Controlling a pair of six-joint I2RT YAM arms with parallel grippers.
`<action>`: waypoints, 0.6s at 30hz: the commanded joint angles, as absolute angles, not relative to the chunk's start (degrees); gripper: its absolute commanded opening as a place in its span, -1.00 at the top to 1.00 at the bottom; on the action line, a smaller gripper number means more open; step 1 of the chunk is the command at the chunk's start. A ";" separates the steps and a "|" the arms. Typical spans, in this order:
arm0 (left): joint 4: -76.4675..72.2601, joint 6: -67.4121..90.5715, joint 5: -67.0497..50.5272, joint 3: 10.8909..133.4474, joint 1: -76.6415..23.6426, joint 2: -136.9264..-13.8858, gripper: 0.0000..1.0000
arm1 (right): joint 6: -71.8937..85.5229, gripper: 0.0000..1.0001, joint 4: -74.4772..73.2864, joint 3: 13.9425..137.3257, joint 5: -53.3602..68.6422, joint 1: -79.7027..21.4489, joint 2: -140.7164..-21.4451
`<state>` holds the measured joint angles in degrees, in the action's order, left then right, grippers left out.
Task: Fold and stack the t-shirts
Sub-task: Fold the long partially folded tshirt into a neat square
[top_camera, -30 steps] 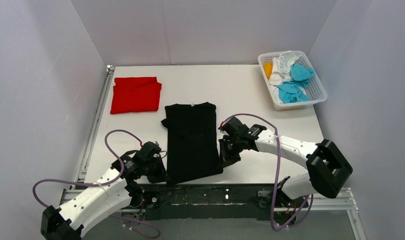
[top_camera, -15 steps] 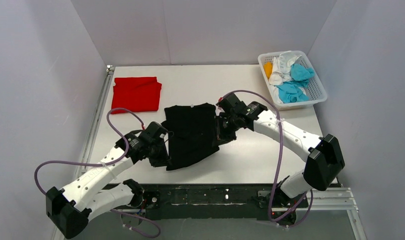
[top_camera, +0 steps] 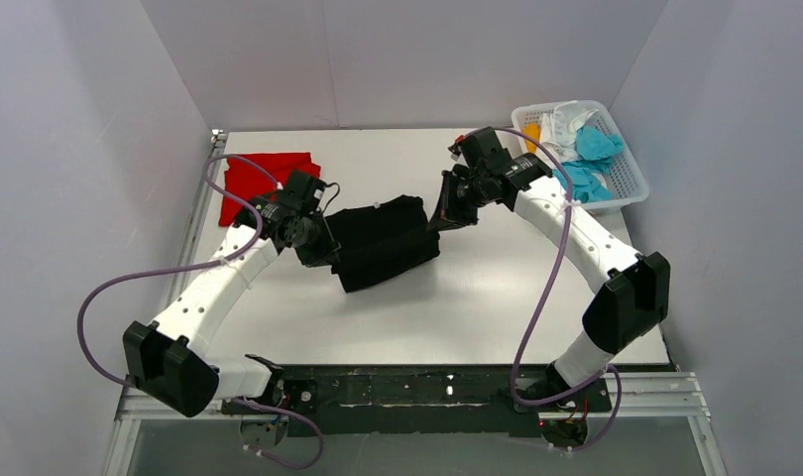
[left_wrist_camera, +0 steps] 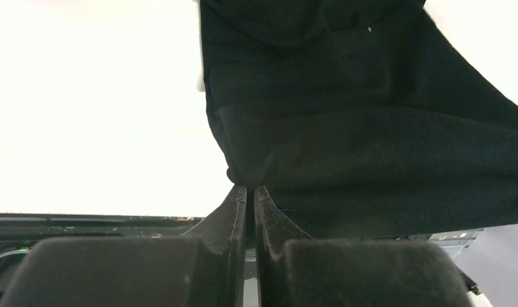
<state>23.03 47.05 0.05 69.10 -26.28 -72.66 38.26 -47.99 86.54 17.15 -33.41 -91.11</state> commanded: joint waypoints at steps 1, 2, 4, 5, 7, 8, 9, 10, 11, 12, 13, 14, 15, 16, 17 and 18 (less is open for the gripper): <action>30.90 43.46 1.16 74.30 -23.56 -76.24 1.00 | 35.55 0.97 -49.91 95.52 18.81 -32.43 -95.17; 31.46 43.26 1.33 75.51 -22.78 -77.12 1.00 | 35.31 0.97 -50.71 97.39 18.78 -32.08 -96.39; 31.86 42.86 1.88 77.85 -21.56 -78.74 1.00 | 35.03 0.97 -51.95 101.20 18.94 -31.56 -98.78; 31.83 42.70 2.15 78.65 -20.99 -79.54 1.00 | 34.87 0.97 -52.38 102.78 19.10 -31.29 -100.04; 31.87 42.57 2.01 80.10 -19.78 -81.48 1.00 | 34.72 0.97 -53.37 105.90 19.41 -30.42 -102.57; 31.70 42.52 1.88 80.46 -19.36 -82.39 1.00 | 34.67 0.97 -53.66 107.21 19.67 -30.00 -103.79; 31.46 42.41 1.97 80.71 -18.94 -83.32 1.00 | 34.62 0.97 -53.37 108.24 20.18 -29.57 -104.74; 31.11 42.29 2.08 80.83 -18.58 -84.05 1.00 | 34.46 0.97 -52.19 108.55 20.74 -29.27 -105.49; 30.29 42.28 2.09 80.81 -18.13 -84.85 1.00 | 34.31 0.97 -50.80 108.77 21.31 -28.94 -106.12; 29.29 42.13 2.04 80.93 -17.66 -85.61 1.00 | 34.35 0.97 -49.00 109.04 21.52 -28.68 -106.88; 28.78 42.09 1.95 81.38 -17.24 -86.68 1.00 | 34.42 0.97 -48.05 109.55 21.54 -28.31 -108.00; 28.55 41.93 2.09 82.25 -16.79 -87.95 1.00 | 34.38 0.97 -47.24 110.46 21.66 -27.99 -109.11; 28.49 41.81 2.59 83.23 -16.46 -89.59 1.00 | 34.25 0.97 -46.41 111.48 21.70 -27.63 -110.27; 28.41 41.66 2.91 84.49 -16.20 -90.81 1.00 | 34.13 0.97 -45.84 112.50 21.77 -27.28 -111.52; 28.28 41.43 3.37 85.40 -16.02 -91.95 1.00 | 33.98 0.97 -45.46 113.85 21.94 -26.87 -112.97; 28.22 41.10 3.63 86.35 -15.89 -93.12 1.00 | 33.93 0.97 -45.23 115.10 22.00 -26.43 -114.24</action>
<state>23.64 43.13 0.67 82.54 -17.30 -89.56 35.55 -49.87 109.19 21.56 -28.73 -110.85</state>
